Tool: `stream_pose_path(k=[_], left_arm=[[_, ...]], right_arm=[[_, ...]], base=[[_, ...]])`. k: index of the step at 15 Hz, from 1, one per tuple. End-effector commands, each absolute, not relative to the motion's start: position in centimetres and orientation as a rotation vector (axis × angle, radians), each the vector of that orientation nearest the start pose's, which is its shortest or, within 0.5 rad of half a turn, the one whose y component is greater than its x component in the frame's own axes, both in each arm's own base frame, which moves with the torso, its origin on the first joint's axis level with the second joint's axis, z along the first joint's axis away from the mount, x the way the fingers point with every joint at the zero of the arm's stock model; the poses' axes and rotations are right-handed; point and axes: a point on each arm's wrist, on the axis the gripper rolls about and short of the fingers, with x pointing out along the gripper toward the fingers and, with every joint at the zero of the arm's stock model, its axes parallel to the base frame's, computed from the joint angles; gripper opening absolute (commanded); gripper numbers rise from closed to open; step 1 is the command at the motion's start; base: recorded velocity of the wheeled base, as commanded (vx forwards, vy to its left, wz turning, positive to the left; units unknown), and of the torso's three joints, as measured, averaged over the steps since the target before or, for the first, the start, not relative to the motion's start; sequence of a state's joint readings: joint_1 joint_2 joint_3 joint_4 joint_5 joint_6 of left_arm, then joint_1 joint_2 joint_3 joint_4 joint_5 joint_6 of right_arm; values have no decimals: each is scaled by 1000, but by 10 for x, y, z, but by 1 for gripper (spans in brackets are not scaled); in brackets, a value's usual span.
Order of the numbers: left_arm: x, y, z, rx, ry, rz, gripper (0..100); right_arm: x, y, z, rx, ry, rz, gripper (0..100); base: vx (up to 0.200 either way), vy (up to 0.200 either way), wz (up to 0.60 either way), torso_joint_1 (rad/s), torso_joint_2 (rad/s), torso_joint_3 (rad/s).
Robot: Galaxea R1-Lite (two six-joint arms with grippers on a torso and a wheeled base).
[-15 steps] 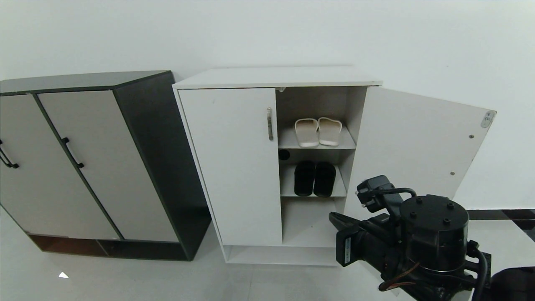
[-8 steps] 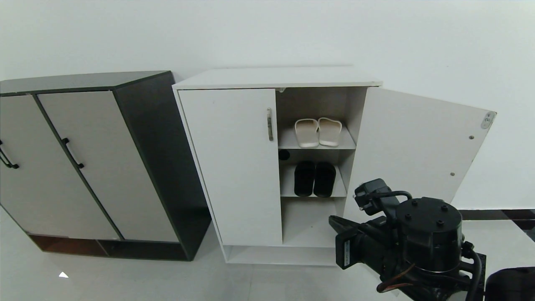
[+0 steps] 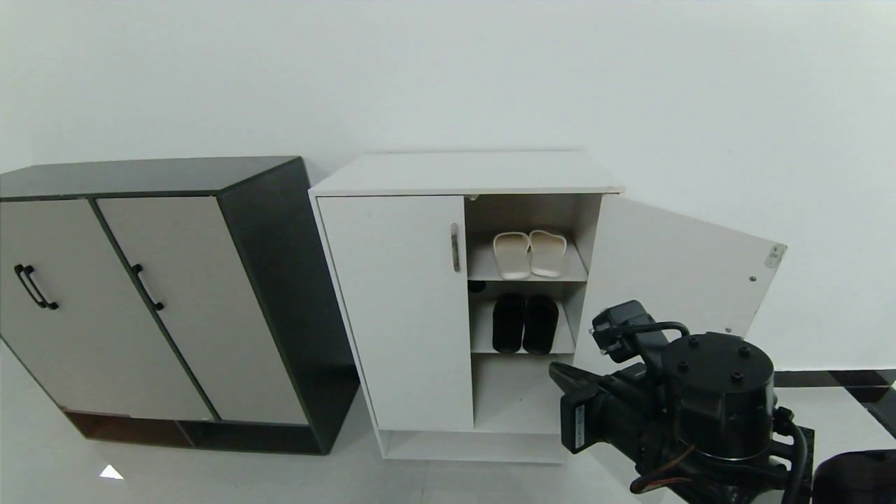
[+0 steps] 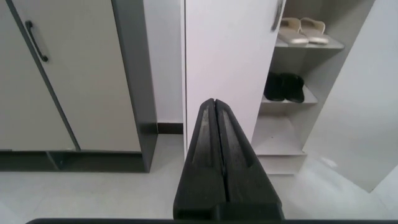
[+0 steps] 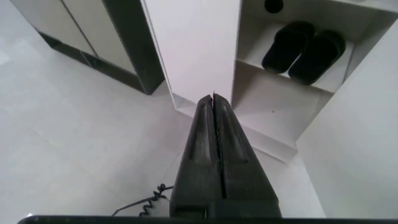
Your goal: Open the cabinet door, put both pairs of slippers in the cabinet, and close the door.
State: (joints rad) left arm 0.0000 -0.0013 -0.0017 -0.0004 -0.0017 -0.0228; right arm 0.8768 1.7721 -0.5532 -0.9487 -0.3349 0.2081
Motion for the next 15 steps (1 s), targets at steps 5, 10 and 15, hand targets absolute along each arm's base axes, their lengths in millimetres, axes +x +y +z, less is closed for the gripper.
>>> stream_pose_path(k=[5, 10, 15], left_arm=[[-23, 0, 76, -21, -2, -2, 0], [-23, 0, 76, -21, -2, -2, 0], [-23, 0, 76, -21, -2, -2, 0]], right_arm=[[190, 217, 128, 44, 281, 511, 0], [190, 217, 129, 45, 280, 513, 0], [190, 218, 127, 42, 284, 511, 0]], base=[[0, 0, 0, 315, -487, -240], [0, 0, 0, 266, -522, -260], [0, 0, 0, 279, -554, -276]])
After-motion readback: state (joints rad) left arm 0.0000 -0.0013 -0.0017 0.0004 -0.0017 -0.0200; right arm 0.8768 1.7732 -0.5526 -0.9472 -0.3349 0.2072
